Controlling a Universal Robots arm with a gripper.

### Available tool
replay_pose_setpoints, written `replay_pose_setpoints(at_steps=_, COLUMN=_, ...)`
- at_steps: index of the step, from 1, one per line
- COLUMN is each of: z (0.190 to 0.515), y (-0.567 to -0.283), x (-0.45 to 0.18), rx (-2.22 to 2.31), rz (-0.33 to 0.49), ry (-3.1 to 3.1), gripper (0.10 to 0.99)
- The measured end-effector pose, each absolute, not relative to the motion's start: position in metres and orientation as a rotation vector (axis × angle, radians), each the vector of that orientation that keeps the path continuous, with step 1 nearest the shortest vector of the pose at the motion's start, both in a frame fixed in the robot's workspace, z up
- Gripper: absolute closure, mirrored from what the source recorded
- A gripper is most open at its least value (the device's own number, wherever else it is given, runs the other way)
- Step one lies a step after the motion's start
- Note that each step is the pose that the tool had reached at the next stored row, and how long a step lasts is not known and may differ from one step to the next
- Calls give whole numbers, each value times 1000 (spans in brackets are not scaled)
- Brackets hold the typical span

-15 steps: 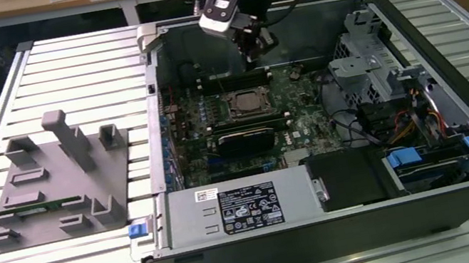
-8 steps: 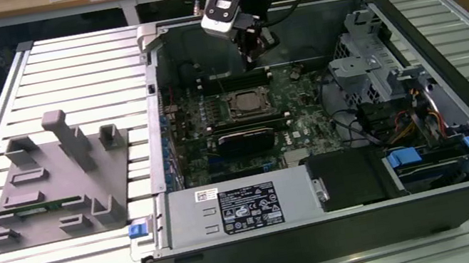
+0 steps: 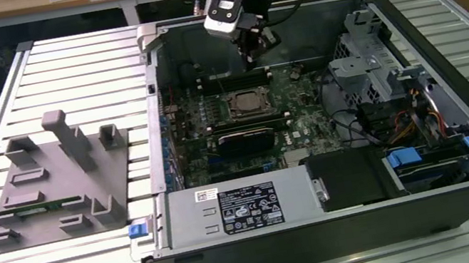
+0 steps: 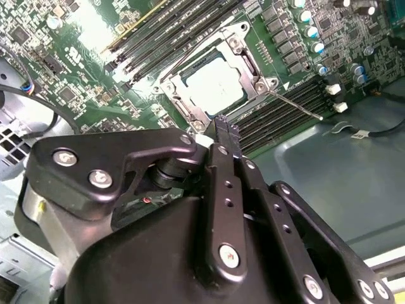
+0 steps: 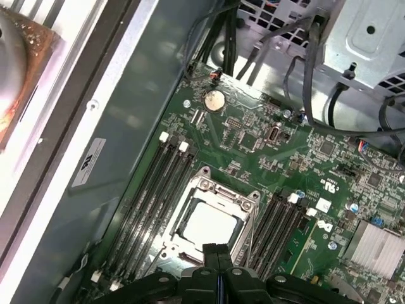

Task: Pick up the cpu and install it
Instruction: 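Install the first cpu locking lever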

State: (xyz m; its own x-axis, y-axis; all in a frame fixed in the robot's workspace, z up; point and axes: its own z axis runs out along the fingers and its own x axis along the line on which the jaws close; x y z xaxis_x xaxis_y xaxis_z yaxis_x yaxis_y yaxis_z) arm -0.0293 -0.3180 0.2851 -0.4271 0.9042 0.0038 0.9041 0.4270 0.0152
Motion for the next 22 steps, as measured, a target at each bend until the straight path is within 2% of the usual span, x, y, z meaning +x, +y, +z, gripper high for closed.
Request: replay_pose_setpoints(at_steps=22, z=285, y=-318, x=-29, rx=1278, rz=24, ry=2867, gripper=980)
